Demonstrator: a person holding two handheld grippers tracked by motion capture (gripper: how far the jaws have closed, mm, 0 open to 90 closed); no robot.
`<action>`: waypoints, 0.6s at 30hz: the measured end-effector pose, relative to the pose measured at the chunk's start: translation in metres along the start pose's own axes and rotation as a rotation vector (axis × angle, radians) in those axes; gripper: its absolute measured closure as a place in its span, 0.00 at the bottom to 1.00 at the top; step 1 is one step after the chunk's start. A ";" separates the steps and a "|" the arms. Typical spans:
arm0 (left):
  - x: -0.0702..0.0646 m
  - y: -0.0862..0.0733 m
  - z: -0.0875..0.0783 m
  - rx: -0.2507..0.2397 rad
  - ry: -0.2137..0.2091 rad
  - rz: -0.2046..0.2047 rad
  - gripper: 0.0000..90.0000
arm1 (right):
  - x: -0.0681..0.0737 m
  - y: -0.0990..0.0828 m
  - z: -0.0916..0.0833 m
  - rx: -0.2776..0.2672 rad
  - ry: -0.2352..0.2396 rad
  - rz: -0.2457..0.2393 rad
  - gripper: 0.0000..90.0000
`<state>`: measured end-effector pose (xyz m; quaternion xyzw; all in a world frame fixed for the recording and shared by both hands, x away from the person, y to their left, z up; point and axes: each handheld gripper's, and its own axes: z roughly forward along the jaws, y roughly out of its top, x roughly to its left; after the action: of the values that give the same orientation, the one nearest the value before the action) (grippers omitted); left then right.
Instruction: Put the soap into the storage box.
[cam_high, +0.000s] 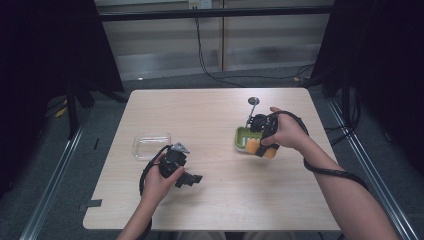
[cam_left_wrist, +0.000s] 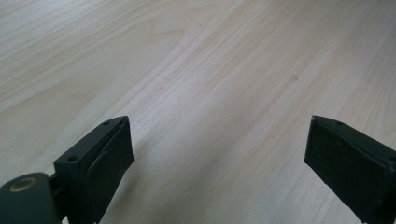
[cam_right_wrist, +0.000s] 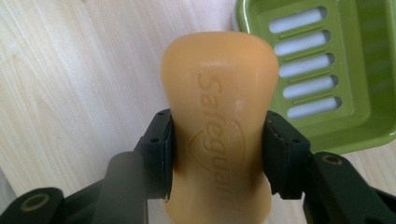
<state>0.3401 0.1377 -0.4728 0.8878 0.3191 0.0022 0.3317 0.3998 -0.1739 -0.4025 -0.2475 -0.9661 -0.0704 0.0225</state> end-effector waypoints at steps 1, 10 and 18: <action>0.000 0.000 0.000 -0.001 0.004 -0.001 0.09 | 0.000 0.000 0.000 -0.005 0.000 0.006 0.56; -0.001 0.000 0.000 0.001 0.002 0.000 0.09 | -0.003 0.004 0.002 -0.008 -0.007 0.000 0.56; -0.001 0.000 0.001 -0.005 -0.003 -0.005 0.09 | -0.008 0.006 -0.001 -0.018 -0.021 -0.009 0.56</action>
<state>0.3395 0.1370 -0.4733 0.8861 0.3210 0.0011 0.3345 0.4097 -0.1732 -0.4012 -0.2439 -0.9667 -0.0766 0.0101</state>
